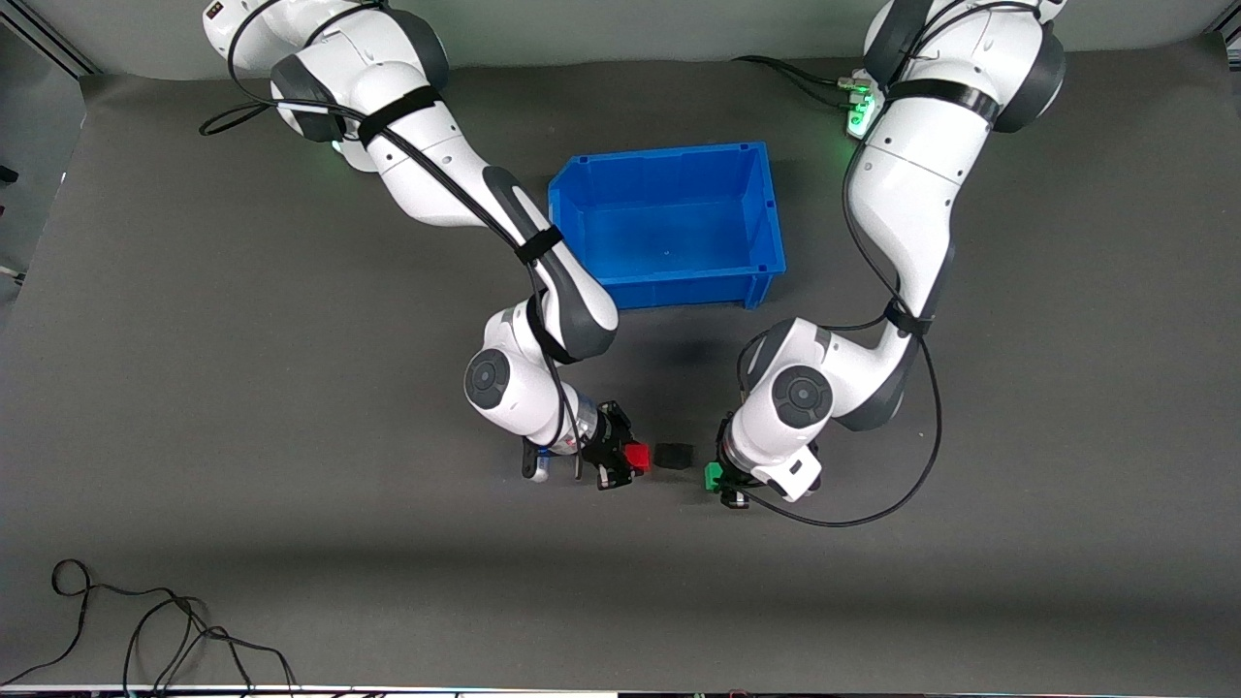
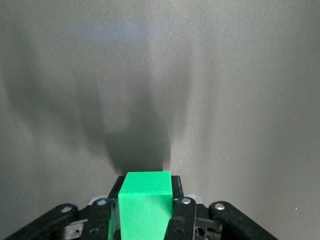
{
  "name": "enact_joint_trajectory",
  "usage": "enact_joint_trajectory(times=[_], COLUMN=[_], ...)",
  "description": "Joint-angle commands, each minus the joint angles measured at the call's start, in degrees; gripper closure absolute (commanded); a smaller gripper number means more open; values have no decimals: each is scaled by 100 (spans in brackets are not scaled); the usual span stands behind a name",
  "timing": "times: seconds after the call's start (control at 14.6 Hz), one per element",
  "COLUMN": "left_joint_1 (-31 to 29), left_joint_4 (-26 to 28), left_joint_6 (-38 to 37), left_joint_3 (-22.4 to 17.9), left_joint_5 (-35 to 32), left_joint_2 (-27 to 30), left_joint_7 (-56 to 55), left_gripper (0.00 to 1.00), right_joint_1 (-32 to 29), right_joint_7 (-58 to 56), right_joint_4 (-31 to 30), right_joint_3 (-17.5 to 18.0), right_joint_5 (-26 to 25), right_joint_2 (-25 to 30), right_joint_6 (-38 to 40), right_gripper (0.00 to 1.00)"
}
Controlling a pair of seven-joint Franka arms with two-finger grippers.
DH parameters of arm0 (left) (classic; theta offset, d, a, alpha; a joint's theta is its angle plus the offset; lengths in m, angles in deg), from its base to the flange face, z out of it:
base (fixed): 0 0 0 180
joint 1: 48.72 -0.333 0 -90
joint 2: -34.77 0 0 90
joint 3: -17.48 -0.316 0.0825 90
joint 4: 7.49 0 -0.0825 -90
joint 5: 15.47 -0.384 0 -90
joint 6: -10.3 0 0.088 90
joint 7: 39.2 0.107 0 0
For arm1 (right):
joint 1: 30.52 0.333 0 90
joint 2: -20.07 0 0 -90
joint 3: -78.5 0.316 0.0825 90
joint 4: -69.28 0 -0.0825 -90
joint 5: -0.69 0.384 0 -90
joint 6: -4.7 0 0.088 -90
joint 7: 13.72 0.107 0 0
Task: Attach green and red cubes to black cube
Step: 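Press the red cube against the black cube while the left gripper presses green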
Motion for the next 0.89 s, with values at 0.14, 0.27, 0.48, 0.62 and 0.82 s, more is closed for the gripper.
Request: enact_joint_trajectory(times=[0.14,0.27,0.48,0.62,0.82], left_joint_1=[209,227,271,279,279], left_joint_4=[-168,-159,-159,-159,-159], left_joint_6=[44,35,35,18,26], left_joint_3=[-78,-70,-78,-78,-78], left_joint_5=[39,39,39,39,31], left_joint_2=[-230,-239,-213,-186,-186], left_joint_7=[-315,-350,-341,-350,-341], left_gripper=[100,100,100,100,100], right_joint_1=[93,137,137,137,137], right_joint_7=[202,202,202,211,359], right_joint_4=[187,187,187,205,231], right_joint_3=[-92,-92,-92,-92,-83], right_joint_5=[-84,-84,-76,-58,-41], right_joint_2=[-242,-295,-295,-295,-330], right_joint_6=[-121,-121,-121,-130,-339], right_gripper=[100,100,100,100,100])
